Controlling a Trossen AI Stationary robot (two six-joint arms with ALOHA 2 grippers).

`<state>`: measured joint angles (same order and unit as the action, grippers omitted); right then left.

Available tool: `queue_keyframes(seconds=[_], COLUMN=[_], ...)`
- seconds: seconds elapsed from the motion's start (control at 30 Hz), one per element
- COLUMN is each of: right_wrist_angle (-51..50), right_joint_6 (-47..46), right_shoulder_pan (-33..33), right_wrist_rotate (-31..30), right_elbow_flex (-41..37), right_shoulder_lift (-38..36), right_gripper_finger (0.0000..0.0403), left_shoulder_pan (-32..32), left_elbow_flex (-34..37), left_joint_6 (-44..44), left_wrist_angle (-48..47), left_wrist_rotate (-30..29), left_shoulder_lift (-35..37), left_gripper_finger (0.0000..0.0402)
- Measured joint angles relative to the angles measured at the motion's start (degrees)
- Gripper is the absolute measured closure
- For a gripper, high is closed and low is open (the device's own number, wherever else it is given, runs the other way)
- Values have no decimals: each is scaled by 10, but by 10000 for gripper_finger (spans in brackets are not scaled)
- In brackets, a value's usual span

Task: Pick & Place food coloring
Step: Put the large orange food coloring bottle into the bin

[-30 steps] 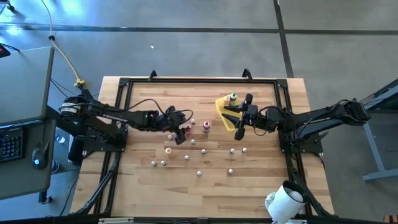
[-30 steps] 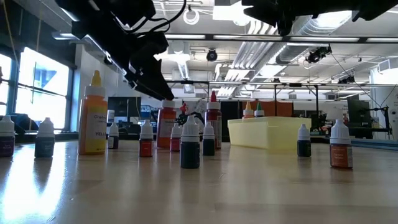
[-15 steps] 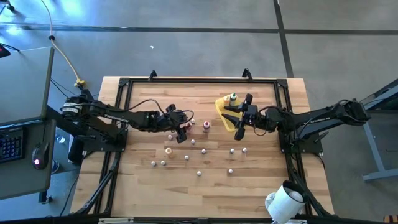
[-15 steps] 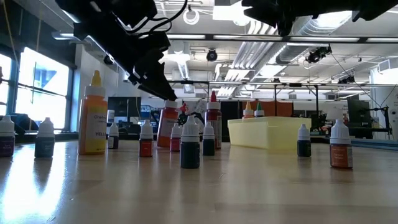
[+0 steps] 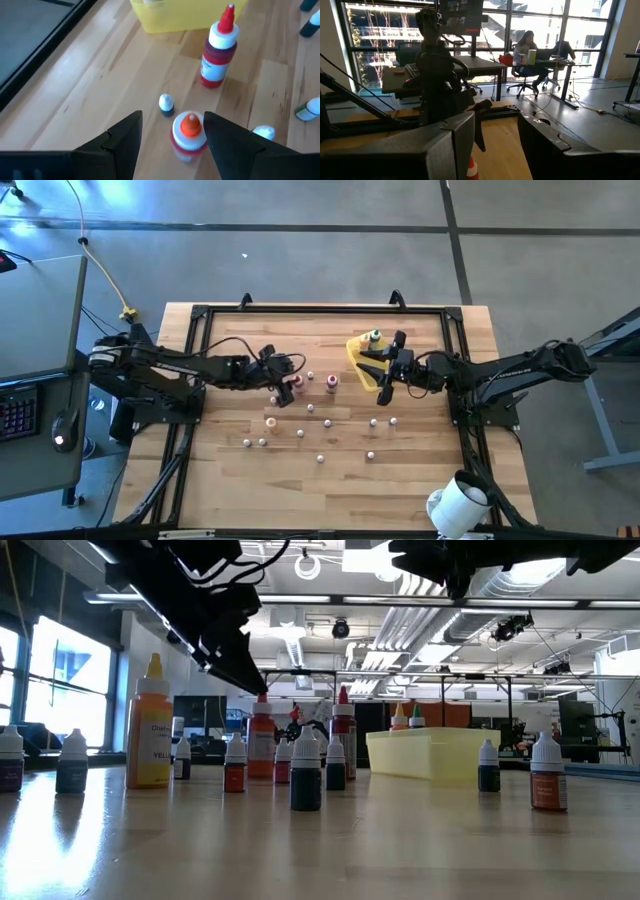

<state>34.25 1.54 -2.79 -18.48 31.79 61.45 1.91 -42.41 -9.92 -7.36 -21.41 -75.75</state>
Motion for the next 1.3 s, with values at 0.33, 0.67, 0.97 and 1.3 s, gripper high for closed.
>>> queue_keyframes(seconds=[0.33,0.67,0.97,1.3], right_wrist_angle=[-2,-2,-2,-3], right_joint_6=[0,0,0,0], right_shoulder_pan=[0,0,0,0], right_wrist_rotate=[0,0,0,0], right_elbow_flex=[0,0,0,0], right_shoulder_lift=[0,0,0,0], right_gripper_finger=[258,258,258,258], left_shoulder_pan=[0,0,0,0], left_elbow_flex=[0,0,-1,-1], left_joint_6=[-19,-19,-19,6], left_wrist_angle=[3,16,20,49], left_wrist_rotate=[31,4,0,-13], left_shoulder_lift=[-31,-65,-65,-65], left_gripper_finger=[193,193,193,193])
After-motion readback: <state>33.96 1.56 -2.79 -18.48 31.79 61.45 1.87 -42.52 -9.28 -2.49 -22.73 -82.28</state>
